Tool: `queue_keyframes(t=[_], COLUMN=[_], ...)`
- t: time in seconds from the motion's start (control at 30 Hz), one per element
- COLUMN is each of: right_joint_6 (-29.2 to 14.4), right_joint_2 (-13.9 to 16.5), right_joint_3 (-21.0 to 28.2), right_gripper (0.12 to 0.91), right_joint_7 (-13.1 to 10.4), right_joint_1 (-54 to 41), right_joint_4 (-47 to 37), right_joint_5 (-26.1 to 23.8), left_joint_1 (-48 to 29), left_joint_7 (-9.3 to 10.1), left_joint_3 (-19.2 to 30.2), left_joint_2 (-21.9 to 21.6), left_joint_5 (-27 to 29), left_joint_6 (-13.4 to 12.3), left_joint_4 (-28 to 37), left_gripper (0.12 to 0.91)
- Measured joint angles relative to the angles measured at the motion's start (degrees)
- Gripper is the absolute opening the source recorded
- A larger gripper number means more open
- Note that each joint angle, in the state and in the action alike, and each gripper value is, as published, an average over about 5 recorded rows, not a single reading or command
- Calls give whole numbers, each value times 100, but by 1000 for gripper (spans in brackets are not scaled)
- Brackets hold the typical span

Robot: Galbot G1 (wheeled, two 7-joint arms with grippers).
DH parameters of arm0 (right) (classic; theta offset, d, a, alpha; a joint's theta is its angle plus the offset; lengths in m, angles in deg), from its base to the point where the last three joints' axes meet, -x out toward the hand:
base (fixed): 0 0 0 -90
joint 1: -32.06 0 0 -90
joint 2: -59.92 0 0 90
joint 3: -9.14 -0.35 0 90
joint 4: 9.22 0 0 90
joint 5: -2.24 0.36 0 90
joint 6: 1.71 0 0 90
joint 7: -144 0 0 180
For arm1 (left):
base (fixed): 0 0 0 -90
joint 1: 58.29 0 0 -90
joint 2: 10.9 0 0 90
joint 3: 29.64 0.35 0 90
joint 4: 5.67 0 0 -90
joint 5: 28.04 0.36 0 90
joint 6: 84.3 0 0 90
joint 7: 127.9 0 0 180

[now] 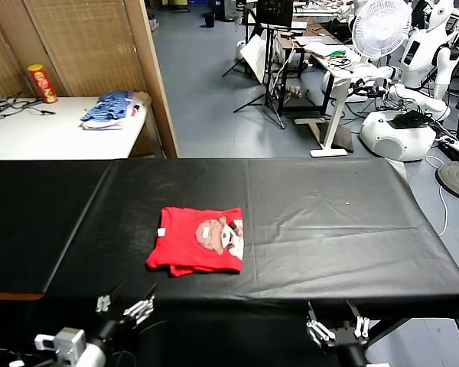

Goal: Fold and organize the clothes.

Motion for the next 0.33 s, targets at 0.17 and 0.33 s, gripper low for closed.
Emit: queue_keyframes(t=[0.17,0.33], right_joint_6=[45,55], right_joint_2=[-2,-3], right_joint_3=[-8,-13], right_gripper=[798,798], right_joint_7=[-3,0], right_joint_1=[106,144], right_joint_4=[49,67], right_joint_5=[4,3], left_joint_1=[185,252], left_joint_7=[-2,-13], left_joint_3=[-185,-239], left_joint_2=[26,38], left_joint_5=[-69,-69], left_joint_6=[98,133], left_joint_4=[-90,-139], left_gripper=[798,798])
